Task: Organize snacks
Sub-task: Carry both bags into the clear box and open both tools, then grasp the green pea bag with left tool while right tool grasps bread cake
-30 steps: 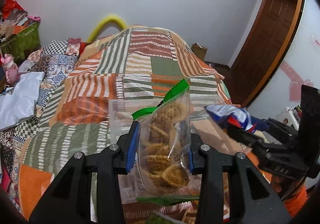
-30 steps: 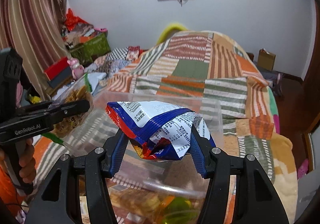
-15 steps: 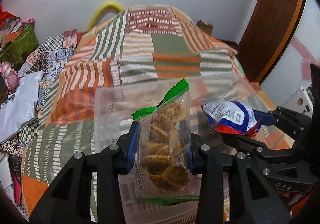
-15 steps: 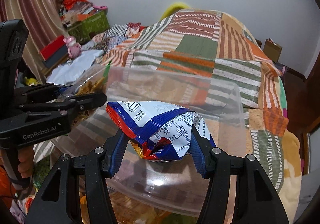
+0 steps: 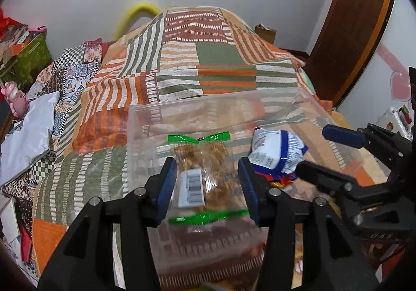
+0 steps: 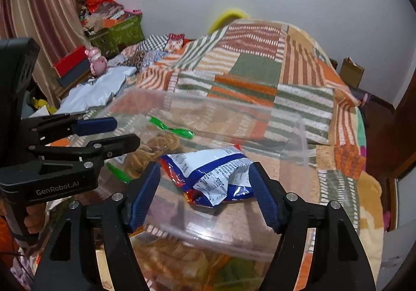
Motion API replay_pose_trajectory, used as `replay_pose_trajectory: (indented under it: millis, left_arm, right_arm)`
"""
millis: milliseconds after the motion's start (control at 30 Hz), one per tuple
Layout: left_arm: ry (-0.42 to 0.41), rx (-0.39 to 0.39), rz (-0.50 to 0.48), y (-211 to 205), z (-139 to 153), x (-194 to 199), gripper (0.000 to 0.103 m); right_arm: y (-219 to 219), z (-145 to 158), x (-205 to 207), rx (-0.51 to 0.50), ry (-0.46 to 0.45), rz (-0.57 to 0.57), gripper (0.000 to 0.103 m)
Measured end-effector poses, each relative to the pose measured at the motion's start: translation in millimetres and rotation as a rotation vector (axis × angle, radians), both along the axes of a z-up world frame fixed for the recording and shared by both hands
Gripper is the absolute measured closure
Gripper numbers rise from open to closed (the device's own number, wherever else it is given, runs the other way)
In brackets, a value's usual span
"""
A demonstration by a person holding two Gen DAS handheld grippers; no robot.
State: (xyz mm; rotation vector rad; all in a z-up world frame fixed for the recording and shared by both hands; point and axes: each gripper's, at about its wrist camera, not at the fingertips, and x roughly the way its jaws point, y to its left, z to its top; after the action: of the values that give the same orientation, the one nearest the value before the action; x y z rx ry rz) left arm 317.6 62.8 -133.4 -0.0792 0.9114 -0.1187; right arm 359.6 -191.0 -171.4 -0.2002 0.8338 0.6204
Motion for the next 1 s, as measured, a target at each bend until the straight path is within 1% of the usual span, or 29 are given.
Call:
replay_pose_trajectory:
  millis: [100,167,233,300,400,467,600,767,833,900,1000]
  left_arm:
    - [-0.027,-0.008,0.007,4.1,12.0,-14.0,0.054]
    - [-0.053,-0.007,0.015,6.6,21.6,-26.6,0.048]
    - [-0.083,-0.007,0.021,9.2,31.9,-41.2,0.044]
    - [-0.104,-0.002,0.023,11.3,40.2,-55.4,0.043]
    - [-0.117,-0.003,0.023,13.0,47.5,-75.2,0.041]
    - [-0.117,0.000,0.020,13.4,47.6,-84.5,0.039]
    - [-0.110,0.017,0.012,12.1,43.0,-105.0,0.039]
    - [-0.071,0.011,0.012,14.8,27.5,-123.8,0.039]
    - [-0.052,-0.001,0.014,16.1,20.3,-130.8,0.039]
    - [-0.038,-0.011,0.013,17.7,14.2,-137.2,0.039]
    - [-0.027,-0.007,0.019,20.2,5.9,-148.6,0.039]
  right_arm:
    - [-7.6,13.2,-10.7,0.018,-0.030,-0.009,0.035]
    - [-13.9,21.5,-18.5,0.025,-0.052,-0.017,0.035]
    - [-19.7,29.5,-27.5,0.038,-0.070,-0.023,0.035]
    - [-26.6,36.4,-36.8,0.057,-0.084,-0.030,0.031]
    - [-34.8,42.3,-49.8,0.068,-0.105,-0.038,0.029]
    - [-40.0,44.0,-57.2,0.072,-0.114,-0.039,0.028]
    - [-50.4,43.7,-71.4,0.089,-0.114,-0.042,0.028]
    - [-57.0,37.4,-88.0,0.093,-0.108,-0.042,0.028]
    - [-57.2,32.8,-93.7,0.095,-0.100,-0.038,0.026]
    - [-56.6,26.4,-100.1,0.109,-0.081,-0.024,0.021]
    - [-48.8,16.2,-109.0,0.128,-0.044,0.012,0.019]
